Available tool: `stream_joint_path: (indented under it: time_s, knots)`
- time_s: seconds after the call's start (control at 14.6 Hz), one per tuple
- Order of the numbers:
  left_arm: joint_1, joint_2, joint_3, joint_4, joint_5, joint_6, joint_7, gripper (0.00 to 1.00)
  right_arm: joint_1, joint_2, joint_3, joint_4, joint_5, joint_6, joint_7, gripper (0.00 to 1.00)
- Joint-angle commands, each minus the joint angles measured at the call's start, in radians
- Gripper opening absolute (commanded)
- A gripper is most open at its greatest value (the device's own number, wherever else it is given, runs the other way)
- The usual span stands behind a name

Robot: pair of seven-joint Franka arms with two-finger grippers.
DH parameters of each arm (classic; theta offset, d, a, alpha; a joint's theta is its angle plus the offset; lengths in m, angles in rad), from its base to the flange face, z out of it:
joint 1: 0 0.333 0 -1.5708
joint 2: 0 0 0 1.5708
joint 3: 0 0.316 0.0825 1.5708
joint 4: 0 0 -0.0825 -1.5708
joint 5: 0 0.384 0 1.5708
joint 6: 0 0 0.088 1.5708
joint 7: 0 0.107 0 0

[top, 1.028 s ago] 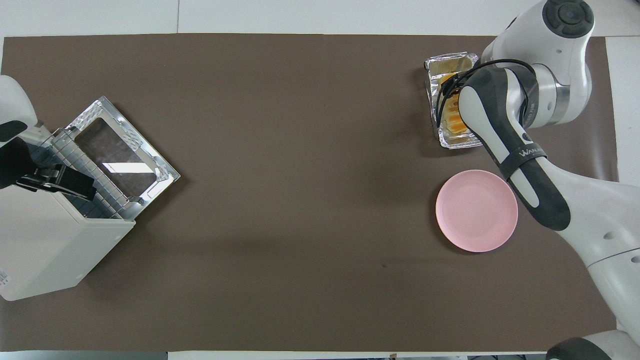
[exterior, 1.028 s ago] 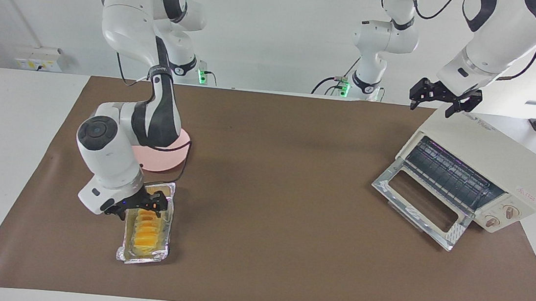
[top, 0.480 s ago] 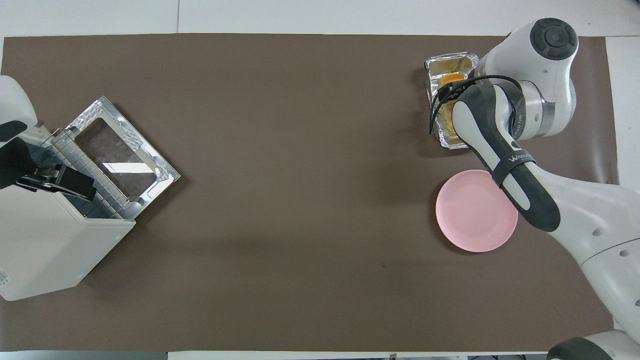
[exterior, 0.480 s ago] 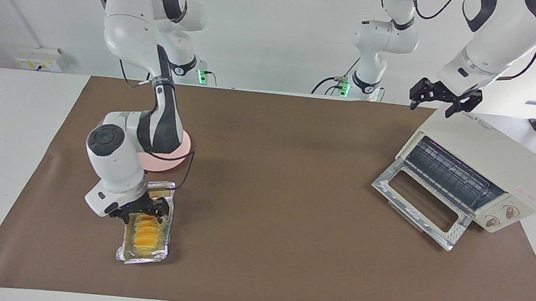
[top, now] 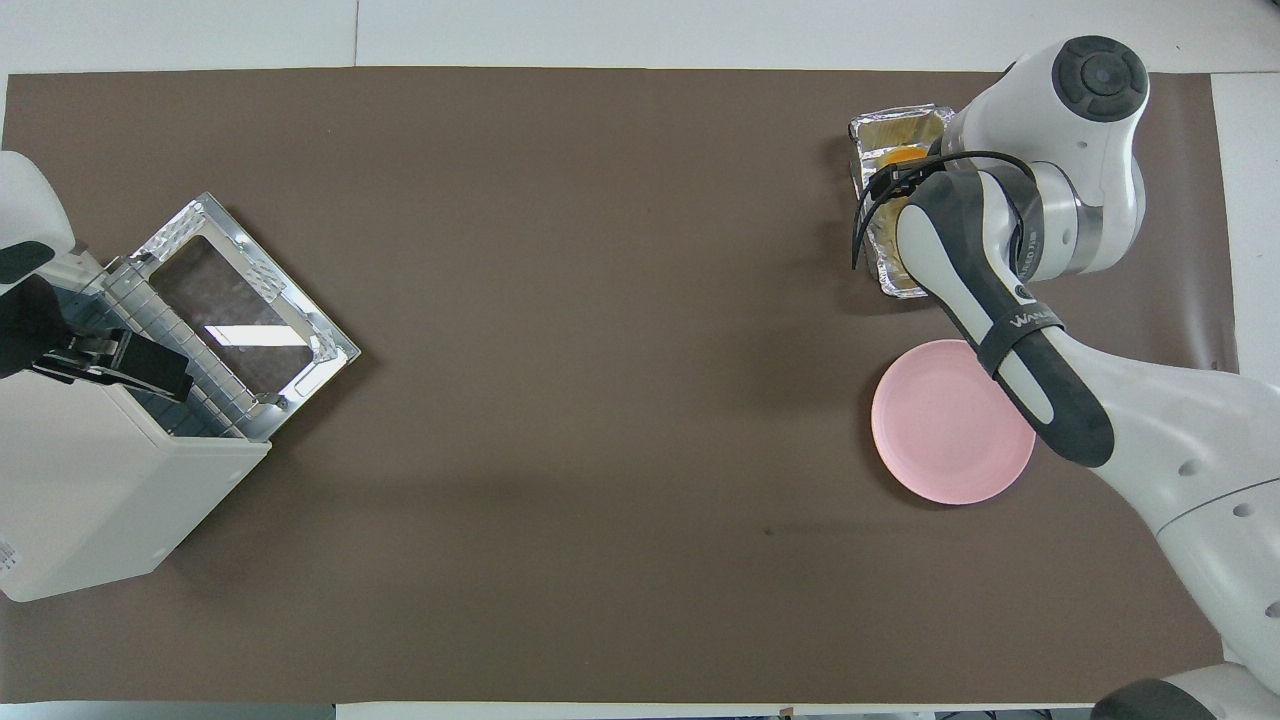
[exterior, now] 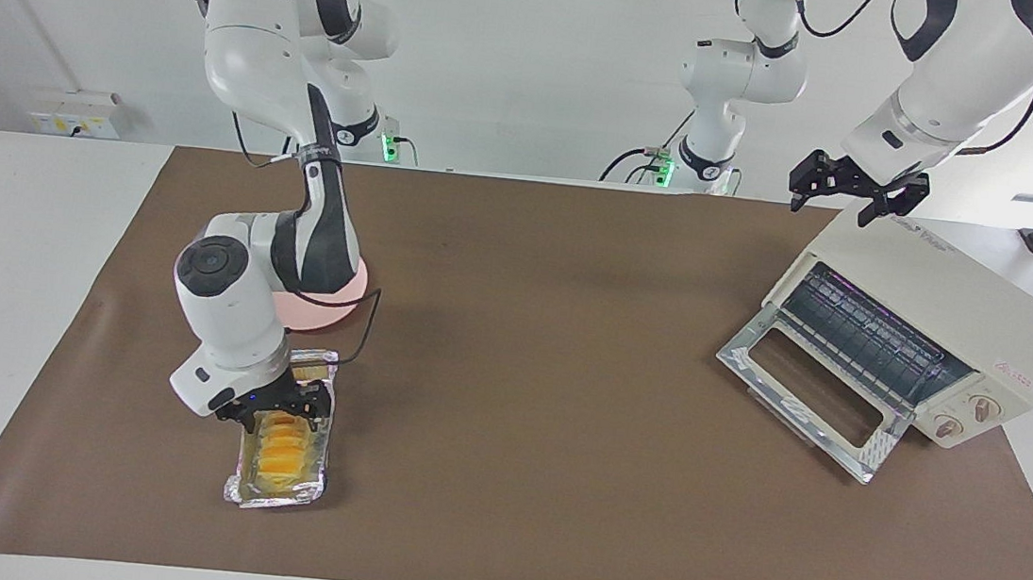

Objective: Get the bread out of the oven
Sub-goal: 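Grasp the bread slices in the tray with the right gripper and lift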

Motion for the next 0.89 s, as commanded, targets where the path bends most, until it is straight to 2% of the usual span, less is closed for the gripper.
stream_joint_path:
  time_s: [0.0, 0.21, 0.27, 0.34, 0.41, 0.48, 0.55, 0.82]
  knots:
    - [0.015, -0.013, -0.008, -0.005, -0.01, 0.007, -0.006, 1.0, -0.006, -0.029, 0.005, -0.067, -0.035, 0.049, 0.034, 0.95]
    - [0.015, -0.013, -0.008, -0.005, -0.01, 0.007, -0.006, 1.0, -0.025, -0.062, 0.007, -0.2, -0.033, 0.19, 0.037, 0.95]
    - [0.015, -0.013, -0.008, -0.005, -0.01, 0.007, -0.006, 1.0, -0.025, -0.067, 0.007, -0.207, -0.032, 0.201, 0.039, 0.92]
    - [0.015, -0.013, -0.008, -0.005, -0.01, 0.007, -0.006, 1.0, -0.023, -0.067, 0.007, -0.205, -0.032, 0.199, 0.045, 0.82]
    - [0.015, -0.013, -0.008, -0.005, -0.01, 0.006, -0.006, 1.0, -0.022, -0.067, 0.007, -0.205, -0.032, 0.196, 0.057, 0.53]
    - [0.015, -0.013, -0.008, -0.005, -0.01, 0.007, -0.006, 1.0, -0.017, -0.067, 0.005, -0.202, -0.032, 0.193, 0.063, 0.16]
    - [0.014, -0.013, -0.008, -0.006, -0.01, 0.007, -0.006, 1.0, -0.014, -0.067, 0.005, -0.199, -0.032, 0.187, 0.071, 0.0]
    - [0.015, -0.013, -0.01, -0.005, -0.01, 0.007, -0.006, 1.0, -0.011, -0.069, 0.005, -0.156, -0.033, 0.124, 0.071, 0.0]
